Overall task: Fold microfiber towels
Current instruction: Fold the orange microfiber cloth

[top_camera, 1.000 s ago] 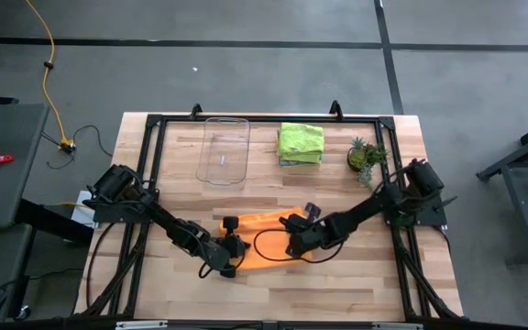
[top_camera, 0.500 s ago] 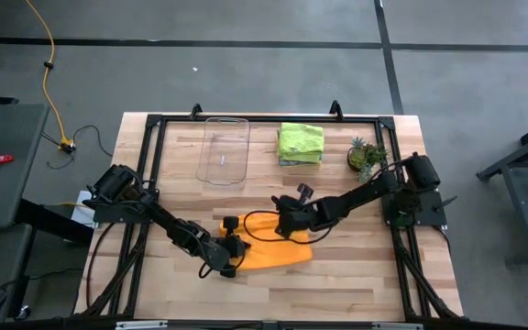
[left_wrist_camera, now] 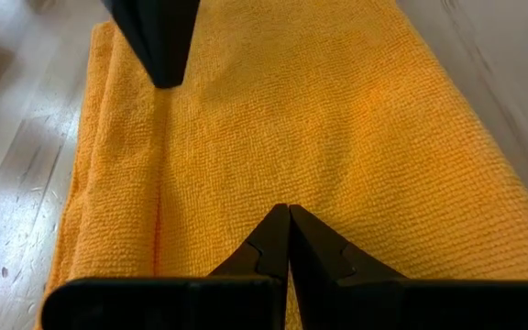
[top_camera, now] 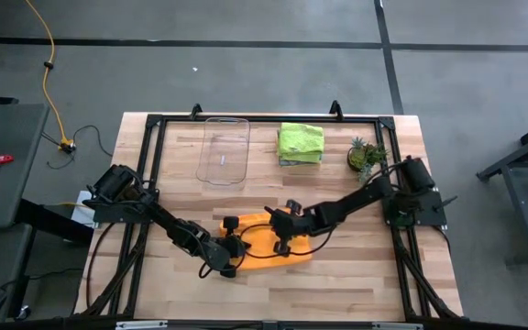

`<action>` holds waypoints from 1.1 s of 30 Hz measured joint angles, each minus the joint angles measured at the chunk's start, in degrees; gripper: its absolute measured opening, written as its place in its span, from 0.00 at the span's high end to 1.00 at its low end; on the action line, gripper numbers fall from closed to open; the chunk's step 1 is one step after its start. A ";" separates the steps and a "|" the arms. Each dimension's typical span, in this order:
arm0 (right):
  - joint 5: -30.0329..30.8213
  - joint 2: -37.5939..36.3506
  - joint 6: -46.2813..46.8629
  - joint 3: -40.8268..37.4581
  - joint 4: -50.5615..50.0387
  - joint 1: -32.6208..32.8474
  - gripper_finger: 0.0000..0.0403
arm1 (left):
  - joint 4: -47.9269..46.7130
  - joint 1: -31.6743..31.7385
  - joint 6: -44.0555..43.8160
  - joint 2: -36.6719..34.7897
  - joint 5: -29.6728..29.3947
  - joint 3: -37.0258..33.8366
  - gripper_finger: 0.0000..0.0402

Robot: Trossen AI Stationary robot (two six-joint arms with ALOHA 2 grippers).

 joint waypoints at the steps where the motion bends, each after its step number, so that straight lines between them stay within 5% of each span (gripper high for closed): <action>1: -0.01 0.19 0.15 0.01 0.17 -0.23 1.00 | 0.00 0.00 0.01 0.00 0.00 0.00 1.00; 14: -1.75 2.83 1.09 0.03 3.67 -0.74 1.00 | 0.42 0.15 0.43 0.00 0.02 0.00 1.00; 33: 4.99 3.04 -0.55 0.03 6.53 -4.15 1.00 | 0.59 0.17 0.38 0.00 0.02 0.00 1.00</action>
